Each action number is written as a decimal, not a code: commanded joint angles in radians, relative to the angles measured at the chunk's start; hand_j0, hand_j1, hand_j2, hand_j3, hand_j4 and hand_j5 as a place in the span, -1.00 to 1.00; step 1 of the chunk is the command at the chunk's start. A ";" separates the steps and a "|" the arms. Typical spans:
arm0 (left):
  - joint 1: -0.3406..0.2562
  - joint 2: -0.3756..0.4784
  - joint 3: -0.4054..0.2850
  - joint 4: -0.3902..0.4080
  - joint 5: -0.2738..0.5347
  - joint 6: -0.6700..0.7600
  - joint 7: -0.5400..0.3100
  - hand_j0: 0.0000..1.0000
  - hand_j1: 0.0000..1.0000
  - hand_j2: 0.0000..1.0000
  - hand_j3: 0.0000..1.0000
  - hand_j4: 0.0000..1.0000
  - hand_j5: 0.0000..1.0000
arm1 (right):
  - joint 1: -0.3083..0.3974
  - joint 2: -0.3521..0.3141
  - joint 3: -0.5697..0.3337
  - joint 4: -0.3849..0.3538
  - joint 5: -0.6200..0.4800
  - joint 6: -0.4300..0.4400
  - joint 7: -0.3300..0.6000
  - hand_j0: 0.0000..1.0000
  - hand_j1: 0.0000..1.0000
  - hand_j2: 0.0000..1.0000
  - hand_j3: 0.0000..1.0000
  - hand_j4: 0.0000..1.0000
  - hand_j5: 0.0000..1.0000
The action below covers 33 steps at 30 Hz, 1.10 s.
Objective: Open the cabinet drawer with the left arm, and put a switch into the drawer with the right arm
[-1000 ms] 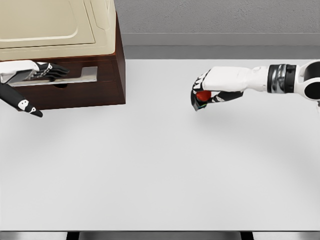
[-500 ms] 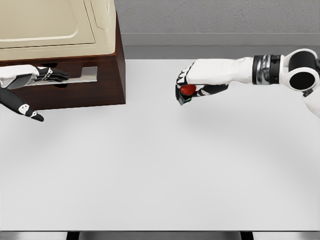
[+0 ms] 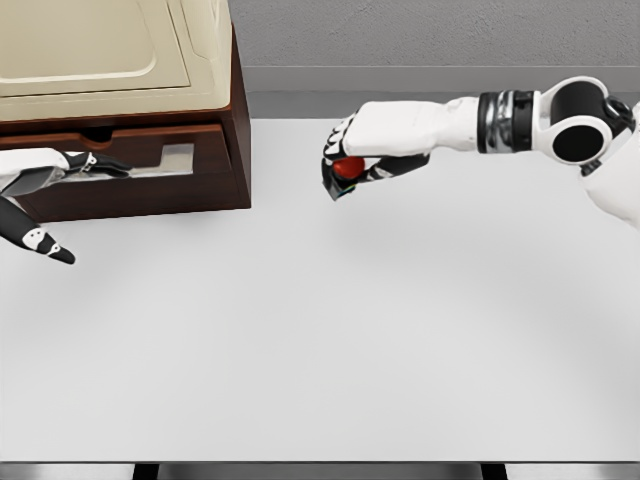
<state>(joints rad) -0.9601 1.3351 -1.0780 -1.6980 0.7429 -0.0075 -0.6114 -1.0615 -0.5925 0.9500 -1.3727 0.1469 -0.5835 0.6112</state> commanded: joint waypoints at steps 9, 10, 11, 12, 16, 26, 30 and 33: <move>0.034 0.068 -0.019 -0.049 -0.094 0.000 0.001 1.00 1.00 1.00 1.00 1.00 1.00 | -0.061 0.010 0.029 -0.016 -0.033 0.005 0.000 0.03 0.03 0.03 0.03 0.03 0.03; 0.035 0.068 -0.019 -0.049 -0.094 -0.002 0.001 1.00 1.00 1.00 1.00 1.00 1.00 | -0.066 0.006 0.033 -0.034 -0.035 0.005 0.000 0.03 0.03 0.03 0.03 0.03 0.03; 0.035 0.070 -0.019 -0.051 -0.094 0.000 0.001 1.00 1.00 1.00 1.00 1.00 1.00 | -0.071 0.003 0.035 -0.042 -0.047 0.005 0.000 0.03 0.03 0.03 0.03 0.03 0.03; 0.035 0.070 -0.019 -0.052 -0.091 0.000 0.001 1.00 1.00 1.00 1.00 1.00 1.00 | -0.080 0.002 0.035 -0.045 -0.059 0.004 0.000 0.03 0.03 0.03 0.03 0.03 0.03; 0.035 0.090 -0.020 -0.055 -0.083 -0.002 0.001 1.00 1.00 1.00 1.00 1.00 1.00 | -0.095 -0.001 0.035 -0.068 -0.063 0.004 0.000 0.03 0.03 0.03 0.03 0.03 0.03; 0.044 0.121 -0.019 -0.058 -0.082 -0.003 0.001 1.00 1.00 1.00 1.00 1.00 1.00 | -0.112 0.008 0.035 -0.088 -0.070 0.011 0.000 0.03 0.03 0.03 0.03 0.03 0.03; 0.049 0.122 -0.017 -0.058 -0.080 -0.005 0.001 1.00 1.00 1.00 1.00 1.00 1.00 | -0.124 0.025 0.036 -0.088 -0.070 0.030 0.000 0.03 0.03 0.03 0.03 0.03 0.03; 0.049 0.130 -0.008 -0.060 -0.068 -0.006 0.001 1.00 1.00 1.00 1.00 1.00 1.00 | -0.135 0.033 0.038 -0.086 -0.070 0.034 0.000 0.03 0.03 0.03 0.03 0.03 0.03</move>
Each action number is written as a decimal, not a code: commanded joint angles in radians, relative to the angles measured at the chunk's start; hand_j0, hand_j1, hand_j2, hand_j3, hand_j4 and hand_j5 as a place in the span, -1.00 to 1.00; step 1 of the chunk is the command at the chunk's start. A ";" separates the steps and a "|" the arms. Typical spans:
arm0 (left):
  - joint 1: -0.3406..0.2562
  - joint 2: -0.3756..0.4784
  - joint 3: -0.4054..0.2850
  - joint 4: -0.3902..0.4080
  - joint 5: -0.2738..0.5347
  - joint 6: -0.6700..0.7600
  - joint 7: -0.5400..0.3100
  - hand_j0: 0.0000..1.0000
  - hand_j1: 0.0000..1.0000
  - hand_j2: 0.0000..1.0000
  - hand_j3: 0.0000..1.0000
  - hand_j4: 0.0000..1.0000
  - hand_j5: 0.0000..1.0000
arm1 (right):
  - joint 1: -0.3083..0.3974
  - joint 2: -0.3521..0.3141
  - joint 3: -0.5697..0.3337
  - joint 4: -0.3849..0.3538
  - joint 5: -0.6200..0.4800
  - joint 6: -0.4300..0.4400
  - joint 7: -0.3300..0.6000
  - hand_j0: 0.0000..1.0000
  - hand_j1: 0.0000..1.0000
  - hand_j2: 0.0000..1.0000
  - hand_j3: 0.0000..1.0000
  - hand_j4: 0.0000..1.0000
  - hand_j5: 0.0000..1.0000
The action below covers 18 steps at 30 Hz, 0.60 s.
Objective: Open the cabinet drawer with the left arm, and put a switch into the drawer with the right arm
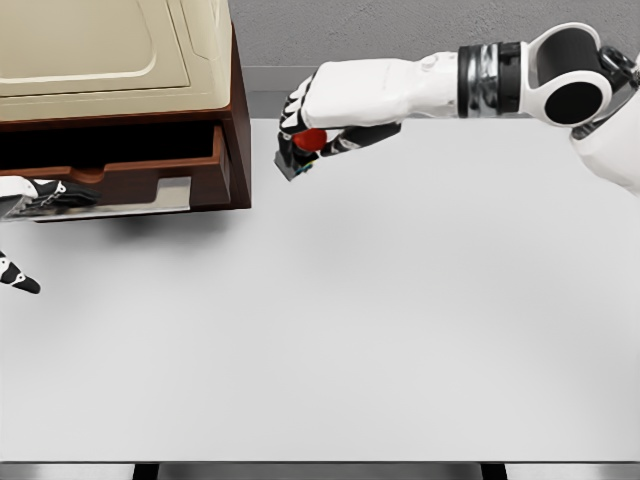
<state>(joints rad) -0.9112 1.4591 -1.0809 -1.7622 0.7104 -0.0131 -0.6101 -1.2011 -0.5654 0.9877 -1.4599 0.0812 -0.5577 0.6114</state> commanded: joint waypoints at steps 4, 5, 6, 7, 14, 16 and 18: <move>0.000 0.032 0.041 0.004 -0.014 -0.001 -0.001 1.00 1.00 1.00 1.00 1.00 1.00 | -0.009 0.019 0.000 0.001 -0.006 0.013 -0.001 0.03 0.03 0.03 0.03 0.03 0.03; 0.000 0.038 0.055 0.004 -0.006 -0.001 -0.001 1.00 1.00 1.00 1.00 1.00 1.00 | -0.015 0.030 0.000 0.001 -0.006 0.015 -0.001 0.03 0.03 0.03 0.03 0.03 0.03; 0.000 0.038 0.056 0.004 -0.003 -0.001 -0.001 1.00 1.00 1.00 1.00 1.00 1.00 | -0.017 0.035 0.000 0.003 -0.006 0.018 -0.001 0.03 0.03 0.03 0.03 0.03 0.03; -0.002 0.041 0.056 0.004 -0.002 -0.001 -0.001 1.00 1.00 1.00 1.00 1.00 1.00 | -0.023 0.047 0.000 0.003 -0.006 0.027 -0.001 0.03 0.03 0.03 0.03 0.03 0.03; 0.002 0.053 0.072 0.001 0.014 -0.004 -0.001 1.00 1.00 1.00 1.00 1.00 1.00 | -0.052 0.105 0.000 0.009 -0.008 0.071 -0.001 0.03 0.03 0.03 0.03 0.03 0.03; 0.005 0.052 0.073 0.001 0.014 -0.005 -0.001 1.00 1.00 1.00 1.00 1.00 1.00 | -0.057 0.107 0.000 0.009 -0.008 0.087 -0.001 0.03 0.03 0.03 0.03 0.03 0.03; 0.006 0.052 0.078 0.001 0.018 -0.007 -0.001 1.00 1.00 1.00 1.00 1.00 1.00 | -0.060 0.127 0.000 0.012 -0.008 0.099 -0.001 0.03 0.03 0.03 0.03 0.03 0.03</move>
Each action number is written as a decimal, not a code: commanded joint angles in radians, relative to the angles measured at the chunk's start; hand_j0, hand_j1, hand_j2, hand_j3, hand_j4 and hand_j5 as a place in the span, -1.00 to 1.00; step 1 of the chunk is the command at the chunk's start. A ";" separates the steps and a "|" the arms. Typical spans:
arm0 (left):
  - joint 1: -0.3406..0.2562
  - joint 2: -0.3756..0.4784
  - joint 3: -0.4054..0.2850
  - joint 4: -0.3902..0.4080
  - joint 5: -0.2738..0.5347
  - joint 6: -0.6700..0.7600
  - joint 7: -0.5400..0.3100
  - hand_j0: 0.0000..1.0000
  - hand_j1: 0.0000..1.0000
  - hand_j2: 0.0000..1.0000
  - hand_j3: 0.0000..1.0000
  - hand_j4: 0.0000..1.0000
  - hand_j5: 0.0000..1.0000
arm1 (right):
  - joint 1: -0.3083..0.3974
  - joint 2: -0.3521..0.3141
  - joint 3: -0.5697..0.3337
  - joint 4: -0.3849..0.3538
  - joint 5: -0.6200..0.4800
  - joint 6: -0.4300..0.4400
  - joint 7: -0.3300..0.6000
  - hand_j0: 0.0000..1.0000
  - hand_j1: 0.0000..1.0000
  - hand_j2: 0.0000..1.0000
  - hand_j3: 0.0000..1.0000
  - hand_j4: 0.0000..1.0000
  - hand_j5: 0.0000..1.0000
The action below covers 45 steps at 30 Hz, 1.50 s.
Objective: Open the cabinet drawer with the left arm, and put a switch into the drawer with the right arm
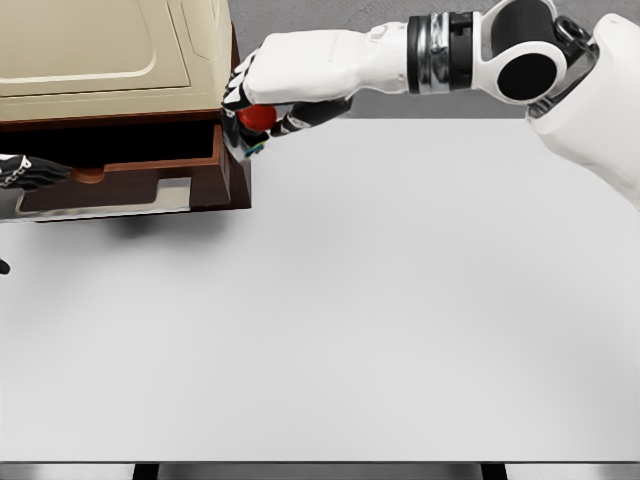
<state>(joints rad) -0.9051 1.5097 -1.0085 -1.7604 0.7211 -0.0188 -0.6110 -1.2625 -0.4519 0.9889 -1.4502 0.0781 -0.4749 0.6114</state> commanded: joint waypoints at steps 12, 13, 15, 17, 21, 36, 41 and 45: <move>0.017 -0.006 0.010 -0.002 0.028 -0.046 0.000 1.00 1.00 1.00 1.00 1.00 1.00 | -0.035 0.124 0.016 0.060 -0.005 0.073 -0.001 0.02 0.02 0.02 0.02 0.02 0.02; 0.017 -0.005 0.008 -0.002 0.029 -0.050 0.000 1.00 1.00 1.00 1.00 1.00 1.00 | -0.043 0.137 0.025 0.073 -0.005 0.075 -0.001 0.02 0.02 0.02 0.02 0.02 0.02; 0.017 0.000 0.008 -0.002 0.037 -0.050 0.000 1.00 1.00 1.00 1.00 1.00 1.00 | -0.048 0.156 0.030 0.083 -0.005 0.084 -0.001 0.02 0.02 0.02 0.02 0.02 0.02; 0.017 -0.002 0.008 -0.002 0.038 -0.050 0.000 1.00 1.00 1.00 1.00 1.00 1.00 | -0.048 0.163 0.030 0.097 -0.003 0.093 -0.001 0.02 0.02 0.02 0.02 0.02 0.02; 0.015 0.000 0.010 -0.002 0.055 -0.082 0.000 1.00 1.00 1.00 1.00 1.00 1.00 | -0.052 0.190 0.033 0.159 -0.003 0.088 -0.001 0.02 0.02 0.02 0.02 0.02 0.02; 0.015 0.000 0.010 -0.002 0.055 -0.107 0.000 1.00 1.00 1.00 1.00 1.00 1.00 | -0.084 0.298 0.077 0.321 0.008 0.078 -0.001 0.01 0.01 0.01 0.01 0.01 0.01; 0.015 -0.002 0.010 -0.002 0.055 -0.109 0.000 1.00 1.00 1.00 1.00 1.00 1.00 | -0.091 0.321 0.079 0.359 0.011 0.078 -0.001 0.00 0.00 0.00 0.00 0.00 0.00; 0.015 -0.002 0.010 -0.002 0.055 -0.109 0.000 1.00 1.00 1.00 1.00 1.00 1.00 | -0.092 0.329 0.077 0.375 0.017 0.078 -0.001 0.00 0.00 0.00 0.00 0.00 0.00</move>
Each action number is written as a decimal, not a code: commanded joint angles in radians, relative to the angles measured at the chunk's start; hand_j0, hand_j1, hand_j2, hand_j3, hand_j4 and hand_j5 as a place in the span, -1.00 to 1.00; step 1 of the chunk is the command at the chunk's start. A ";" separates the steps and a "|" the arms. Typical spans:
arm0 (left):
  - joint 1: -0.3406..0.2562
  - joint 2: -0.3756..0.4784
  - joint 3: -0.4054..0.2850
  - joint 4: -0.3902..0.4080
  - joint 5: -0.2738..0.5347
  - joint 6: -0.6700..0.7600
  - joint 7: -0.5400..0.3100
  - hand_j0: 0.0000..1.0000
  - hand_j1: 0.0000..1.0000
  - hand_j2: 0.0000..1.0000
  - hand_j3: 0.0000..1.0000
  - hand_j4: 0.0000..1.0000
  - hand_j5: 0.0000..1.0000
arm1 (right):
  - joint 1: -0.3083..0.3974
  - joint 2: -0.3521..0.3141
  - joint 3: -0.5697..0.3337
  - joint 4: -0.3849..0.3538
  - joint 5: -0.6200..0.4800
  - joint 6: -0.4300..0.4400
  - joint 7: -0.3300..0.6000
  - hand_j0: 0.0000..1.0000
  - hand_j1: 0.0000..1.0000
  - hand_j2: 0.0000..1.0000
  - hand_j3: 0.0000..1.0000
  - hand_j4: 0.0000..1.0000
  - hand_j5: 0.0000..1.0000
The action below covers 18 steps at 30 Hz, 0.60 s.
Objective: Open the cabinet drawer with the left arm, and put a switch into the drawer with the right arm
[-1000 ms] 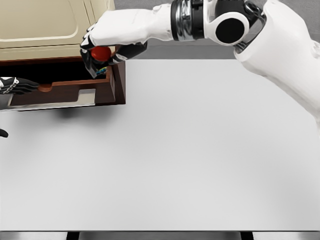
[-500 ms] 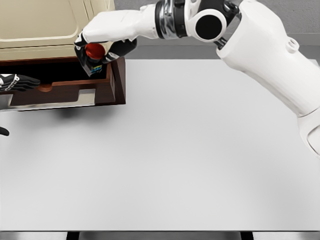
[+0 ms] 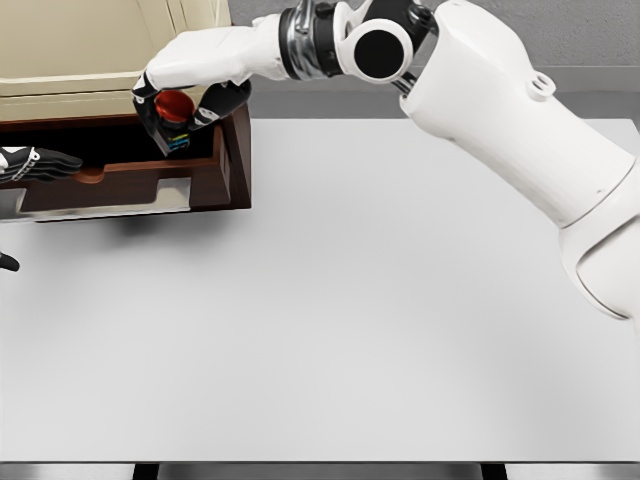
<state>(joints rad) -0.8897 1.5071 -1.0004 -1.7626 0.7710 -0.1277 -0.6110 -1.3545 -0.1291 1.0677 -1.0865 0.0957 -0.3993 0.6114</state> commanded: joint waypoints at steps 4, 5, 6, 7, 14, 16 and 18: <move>0.000 0.001 0.002 0.000 0.005 0.000 0.000 1.00 1.00 1.00 1.00 1.00 1.00 | -0.006 0.029 -0.002 0.062 0.001 -0.006 -0.001 0.00 0.00 0.00 0.00 0.00 0.00; 0.000 0.001 0.002 0.000 0.005 0.000 0.000 1.00 1.00 1.00 1.00 1.00 1.00 | -0.006 0.035 -0.002 0.065 0.001 -0.006 -0.001 0.00 0.00 0.00 0.00 0.00 0.00; 0.000 0.001 0.002 0.000 0.005 0.000 0.000 1.00 1.00 1.00 1.00 1.00 1.00 | -0.006 0.037 -0.002 0.066 -0.001 -0.006 -0.001 0.00 0.00 0.00 0.00 0.00 0.00; 0.000 0.001 0.002 0.000 0.005 0.000 0.000 1.00 1.00 1.00 1.00 1.00 1.00 | -0.006 0.037 -0.002 0.068 -0.001 -0.006 -0.001 0.00 0.00 0.00 0.00 0.00 0.00; 0.000 0.002 0.002 0.000 0.005 0.000 0.000 1.00 1.00 1.00 1.00 1.00 1.00 | -0.012 0.071 -0.002 0.122 0.001 -0.007 -0.001 0.01 0.01 0.01 0.01 0.01 0.01; 0.000 0.002 0.002 0.000 0.005 0.000 0.000 1.00 1.00 1.00 1.00 1.00 1.00 | -0.012 0.074 -0.002 0.123 0.001 -0.007 -0.001 0.01 0.01 0.01 0.01 0.01 0.01; 0.000 0.002 0.000 0.000 0.005 0.000 0.000 1.00 1.00 1.00 1.00 1.00 1.00 | -0.012 0.075 -0.002 0.132 0.001 -0.006 -0.001 0.08 0.08 0.08 0.08 0.08 0.08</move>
<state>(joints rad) -0.8898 1.5081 -1.0008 -1.7626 0.7709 -0.1279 -0.6110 -1.3668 -0.0584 1.0678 -0.9646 0.1007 -0.4074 0.6114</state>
